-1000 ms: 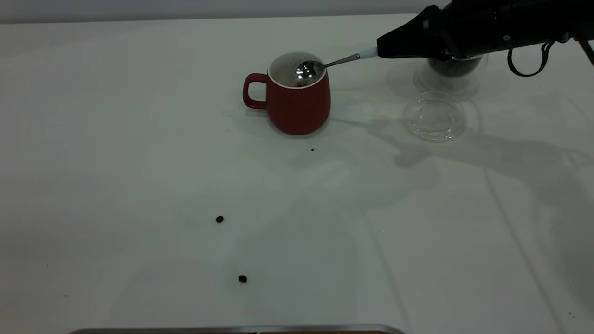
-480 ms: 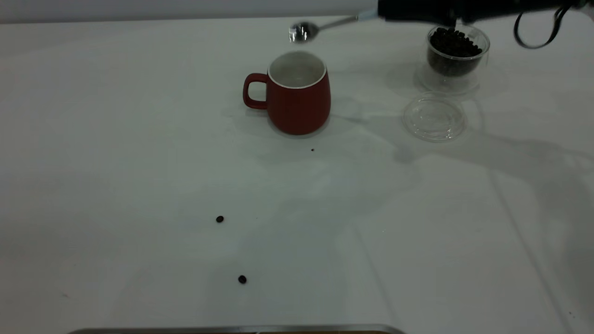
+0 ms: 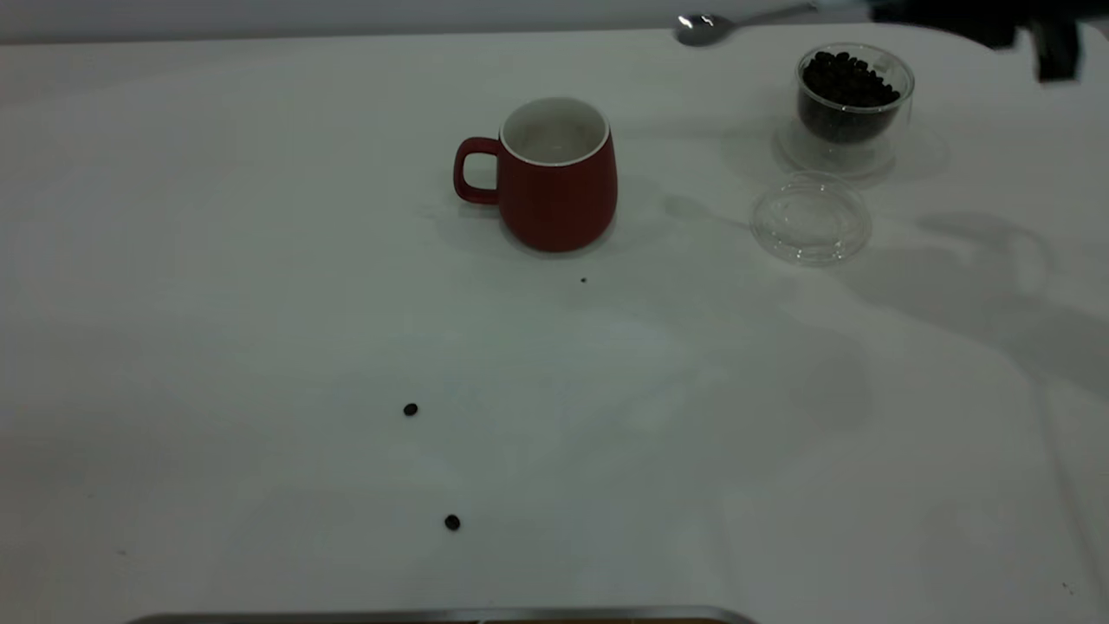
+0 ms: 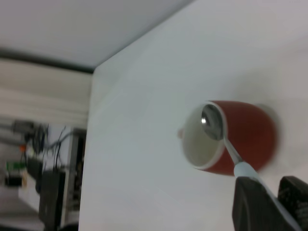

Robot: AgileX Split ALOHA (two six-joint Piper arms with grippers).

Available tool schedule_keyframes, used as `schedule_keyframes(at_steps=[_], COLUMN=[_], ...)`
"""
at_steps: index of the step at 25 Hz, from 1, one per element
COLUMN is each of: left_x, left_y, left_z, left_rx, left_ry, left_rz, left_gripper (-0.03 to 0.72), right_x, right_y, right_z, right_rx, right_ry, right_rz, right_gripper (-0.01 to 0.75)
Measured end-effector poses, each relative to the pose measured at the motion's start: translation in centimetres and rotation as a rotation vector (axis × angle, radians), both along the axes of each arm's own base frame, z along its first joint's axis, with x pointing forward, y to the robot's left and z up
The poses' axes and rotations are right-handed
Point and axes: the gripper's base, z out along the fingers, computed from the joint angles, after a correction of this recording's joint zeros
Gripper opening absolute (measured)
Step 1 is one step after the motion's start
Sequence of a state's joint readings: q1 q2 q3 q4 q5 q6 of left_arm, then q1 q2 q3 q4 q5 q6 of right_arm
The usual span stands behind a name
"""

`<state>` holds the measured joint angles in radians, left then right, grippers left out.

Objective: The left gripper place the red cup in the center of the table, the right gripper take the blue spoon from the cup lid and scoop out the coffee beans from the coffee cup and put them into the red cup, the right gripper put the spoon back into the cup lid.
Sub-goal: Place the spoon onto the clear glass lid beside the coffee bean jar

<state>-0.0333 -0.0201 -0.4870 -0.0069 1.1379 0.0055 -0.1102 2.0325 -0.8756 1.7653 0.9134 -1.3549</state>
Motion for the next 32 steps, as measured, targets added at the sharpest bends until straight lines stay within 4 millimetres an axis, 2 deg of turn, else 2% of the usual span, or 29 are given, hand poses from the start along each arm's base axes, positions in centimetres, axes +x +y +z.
schedule_keyframes(at_steps=[5, 12, 17, 23, 32], left_x=[0.0, 0.0, 0.0, 0.0, 0.0], left_y=[0.0, 0.0, 0.0, 0.0, 0.0], left_z=[0.0, 0.0, 0.0, 0.0, 0.0], left_rx=[0.0, 0.001, 0.001, 0.001, 0.001], left_ry=[0.0, 0.0, 0.0, 0.0, 0.0], left_rz=[0.0, -0.001, -0.001, -0.001, -0.001], left_gripper=[0.587, 0.587, 0.587, 0.587, 0.587], right_x=[-1.8, -2.0, -1.9, -0.1, 1.1], right_y=[-2.7, -4.4, -4.8, -5.0, -4.9], right_z=[-1.9, -3.2, -4.2, -5.6, -8.0], right_rx=[-0.059, -0.174, -0.192, -0.169, -0.134], right_ry=[0.12, 0.242, 0.287, 0.282, 0.305], right_rz=[-0.126, -0.276, -0.309, -0.297, -0.275], right_gripper=[0.11, 0.11, 0.11, 0.11, 0.11])
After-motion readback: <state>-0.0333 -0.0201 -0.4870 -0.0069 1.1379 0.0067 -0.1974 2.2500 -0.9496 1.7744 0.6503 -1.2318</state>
